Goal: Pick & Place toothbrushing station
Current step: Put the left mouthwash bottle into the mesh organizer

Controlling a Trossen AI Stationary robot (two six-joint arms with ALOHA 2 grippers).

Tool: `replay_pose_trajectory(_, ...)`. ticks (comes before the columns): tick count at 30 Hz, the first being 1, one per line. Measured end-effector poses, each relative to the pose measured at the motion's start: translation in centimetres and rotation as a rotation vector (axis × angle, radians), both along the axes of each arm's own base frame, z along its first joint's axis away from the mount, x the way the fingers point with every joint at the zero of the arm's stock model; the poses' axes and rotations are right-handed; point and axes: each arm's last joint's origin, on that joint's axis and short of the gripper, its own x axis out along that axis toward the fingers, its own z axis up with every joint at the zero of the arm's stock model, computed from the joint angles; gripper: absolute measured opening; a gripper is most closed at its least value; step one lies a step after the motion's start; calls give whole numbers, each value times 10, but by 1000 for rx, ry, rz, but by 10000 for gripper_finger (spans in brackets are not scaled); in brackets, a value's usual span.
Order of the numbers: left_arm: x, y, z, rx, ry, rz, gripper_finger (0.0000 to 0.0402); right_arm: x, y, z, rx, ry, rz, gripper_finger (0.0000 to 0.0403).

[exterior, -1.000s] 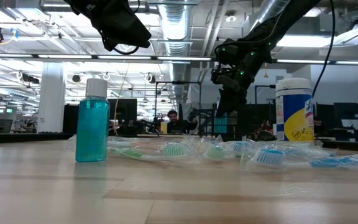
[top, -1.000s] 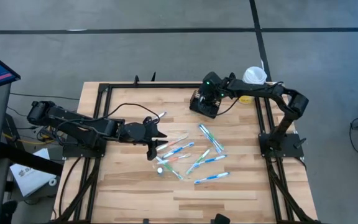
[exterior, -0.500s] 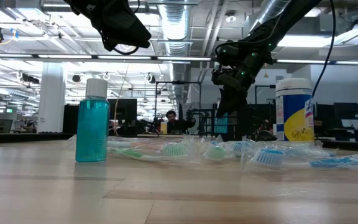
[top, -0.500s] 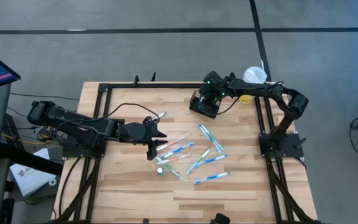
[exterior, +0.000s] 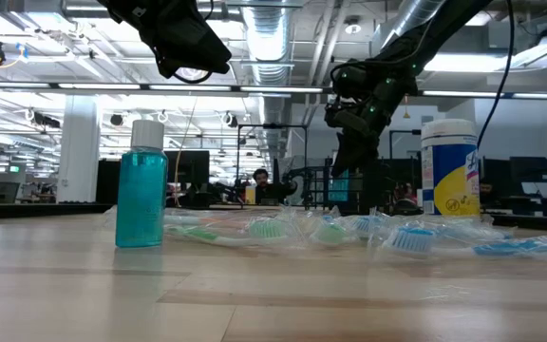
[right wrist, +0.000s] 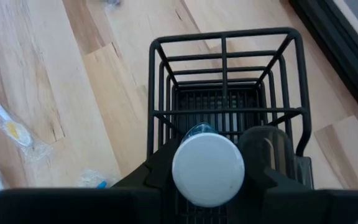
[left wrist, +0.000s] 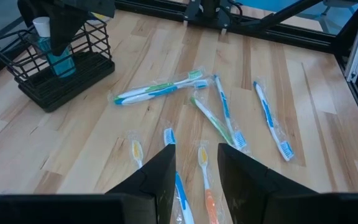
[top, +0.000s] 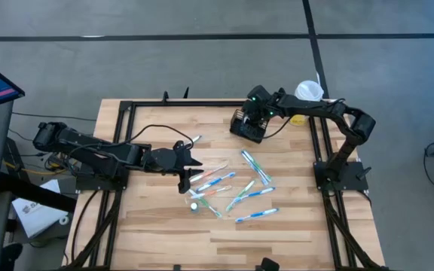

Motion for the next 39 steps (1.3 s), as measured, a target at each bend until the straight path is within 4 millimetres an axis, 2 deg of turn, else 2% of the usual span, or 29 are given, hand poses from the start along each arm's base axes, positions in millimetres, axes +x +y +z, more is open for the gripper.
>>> replay_pose_trajectory(5,0,0,0,0,-1,0,112,0,0,0,-1,1,4,103)
replay_pose_trajectory(13,0,0,0,0,0,0,112,0,0,1,-2,0,5,157)
replay_pose_trajectory(23,0,0,0,0,0,0,112,0,0,1,-3,0,3,127)
replay_pose_trajectory(34,0,0,0,0,0,0,112,0,0,1,-3,0,3,149)
replay_pose_trajectory(39,0,0,0,0,-1,0,112,0,0,5,6,16,5,143)
